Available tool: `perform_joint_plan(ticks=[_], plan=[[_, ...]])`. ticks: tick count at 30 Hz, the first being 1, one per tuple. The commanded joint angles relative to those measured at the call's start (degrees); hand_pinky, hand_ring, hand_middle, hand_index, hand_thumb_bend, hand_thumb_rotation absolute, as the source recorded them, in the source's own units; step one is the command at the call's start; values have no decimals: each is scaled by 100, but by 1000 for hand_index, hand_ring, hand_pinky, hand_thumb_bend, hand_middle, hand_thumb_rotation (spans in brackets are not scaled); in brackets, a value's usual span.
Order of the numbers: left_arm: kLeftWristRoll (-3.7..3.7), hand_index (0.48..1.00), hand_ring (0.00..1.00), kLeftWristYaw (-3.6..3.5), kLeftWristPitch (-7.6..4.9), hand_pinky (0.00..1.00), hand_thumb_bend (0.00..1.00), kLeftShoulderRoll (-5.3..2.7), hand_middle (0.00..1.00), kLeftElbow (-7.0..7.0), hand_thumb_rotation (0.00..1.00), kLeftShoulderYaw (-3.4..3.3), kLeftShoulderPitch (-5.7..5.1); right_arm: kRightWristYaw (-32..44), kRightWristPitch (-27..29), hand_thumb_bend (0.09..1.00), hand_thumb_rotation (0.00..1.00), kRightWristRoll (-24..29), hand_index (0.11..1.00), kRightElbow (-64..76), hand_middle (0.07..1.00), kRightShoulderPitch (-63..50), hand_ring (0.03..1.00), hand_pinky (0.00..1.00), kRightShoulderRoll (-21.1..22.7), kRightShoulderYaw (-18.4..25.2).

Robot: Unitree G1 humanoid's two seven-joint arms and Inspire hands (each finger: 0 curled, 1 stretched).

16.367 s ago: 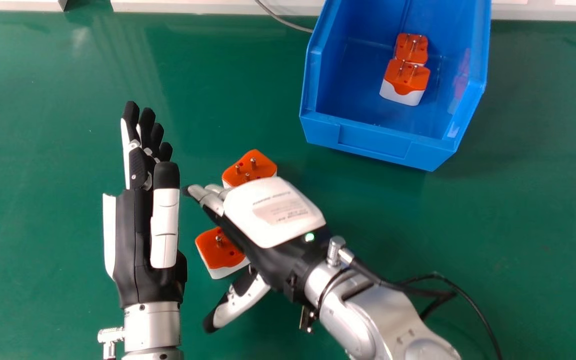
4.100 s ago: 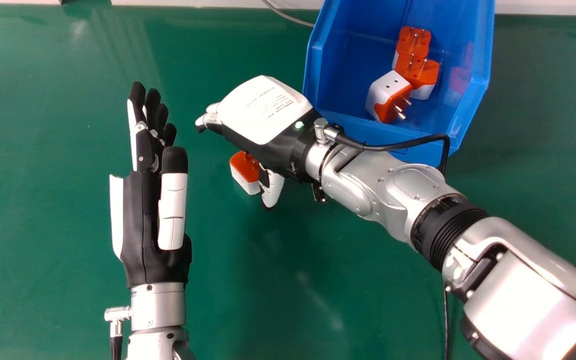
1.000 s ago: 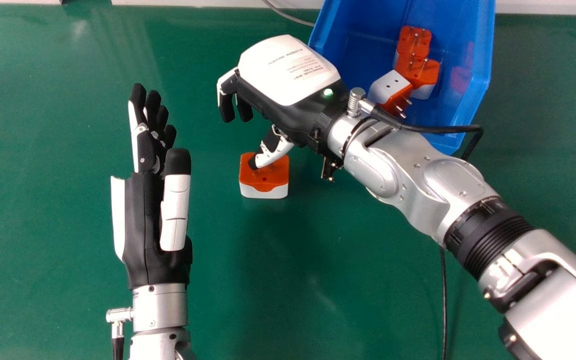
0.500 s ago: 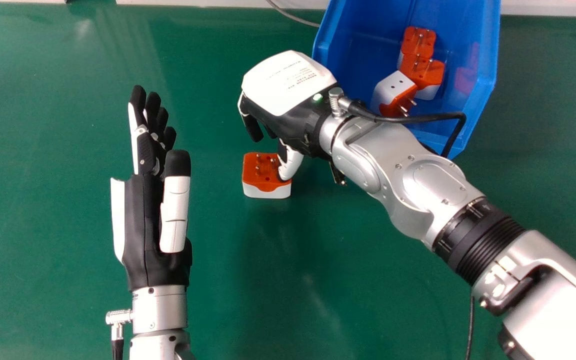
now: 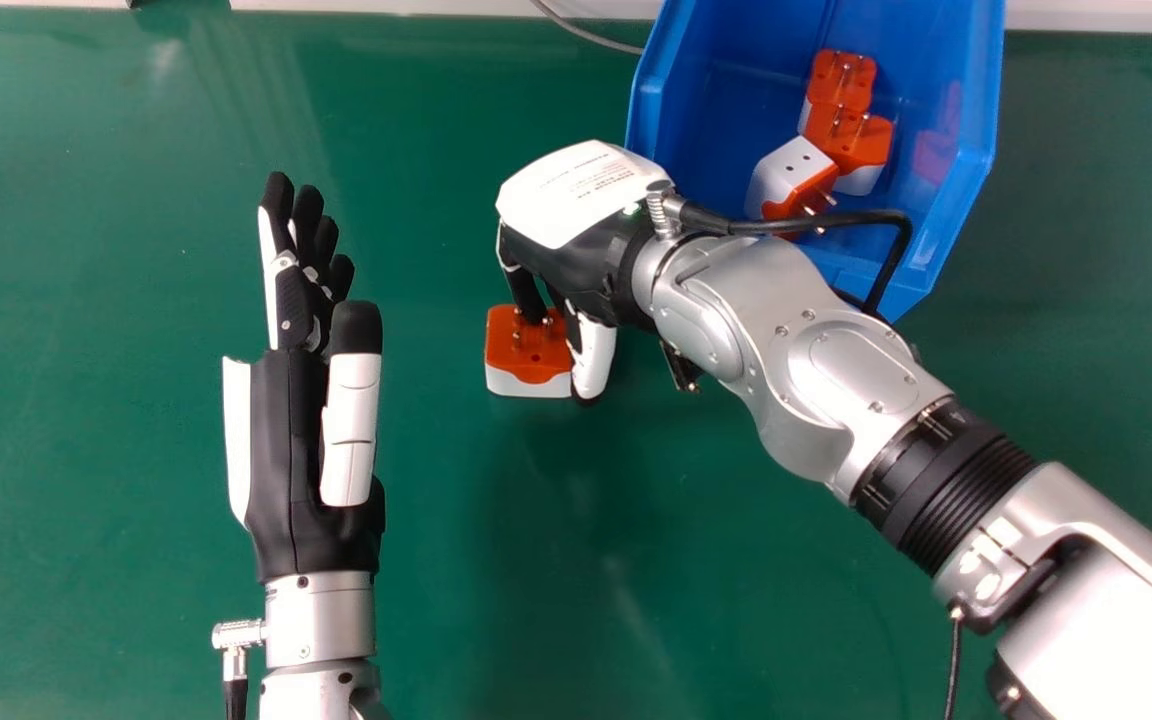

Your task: Pick all objects and put in blue box

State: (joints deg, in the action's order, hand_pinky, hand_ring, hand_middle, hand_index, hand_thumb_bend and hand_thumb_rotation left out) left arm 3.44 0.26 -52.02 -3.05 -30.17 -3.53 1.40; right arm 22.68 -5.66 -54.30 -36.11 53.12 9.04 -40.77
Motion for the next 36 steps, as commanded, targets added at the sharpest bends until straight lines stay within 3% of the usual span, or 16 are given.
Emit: perform_joint_plan(ticks=[1, 2, 3, 9, 10, 21, 30, 36], plan=[[-2, 1000, 1000, 6, -137, 1000, 803, -154, 1000, 71, 897, 32, 24, 81, -22, 755, 123, -17, 753, -9, 755, 104, 694, 629, 21, -23], [-10, 1000, 1000, 13, -138, 1000, 803, -154, 1000, 63, 897, 29, 33, 88, -6, 755, 123, -18, 753, -13, 755, 110, 694, 629, 26, -29], [-15, 1000, 1000, 18, -138, 1000, 803, -153, 1000, 56, 896, 28, 42, 102, 5, 804, 160, -18, 802, -13, 804, 117, 755, 703, 30, -31], [-4, 1000, 1000, 9, -116, 1000, 802, -153, 1000, 47, 896, 42, 81, 179, 5, 844, 191, -10, 842, -13, 844, 153, 804, 763, 31, -25], [3, 1000, 1000, 4, -112, 1000, 802, -154, 1000, 45, 895, 43, 90, 187, 10, 875, 216, -11, 874, -3, 875, 159, 844, 810, 37, -24], [-44, 1000, 1000, 45, -114, 1000, 802, -165, 1000, 55, 895, 48, 149, 349, -71, 921, 253, -15, 919, 216, 920, 206, 900, 879, 86, 33], [-62, 1000, 1000, 63, -108, 1000, 803, -170, 1000, 87, 896, 74, 137, 229, -27, 960, 286, 26, 959, 445, 959, 127, 949, 938, 136, 84], [-101, 1000, 1000, 113, -123, 1000, 806, -167, 1000, 117, 897, 88, 97, 105, 105, 975, 293, 137, 974, 487, 974, 57, 968, 961, 152, 157]])
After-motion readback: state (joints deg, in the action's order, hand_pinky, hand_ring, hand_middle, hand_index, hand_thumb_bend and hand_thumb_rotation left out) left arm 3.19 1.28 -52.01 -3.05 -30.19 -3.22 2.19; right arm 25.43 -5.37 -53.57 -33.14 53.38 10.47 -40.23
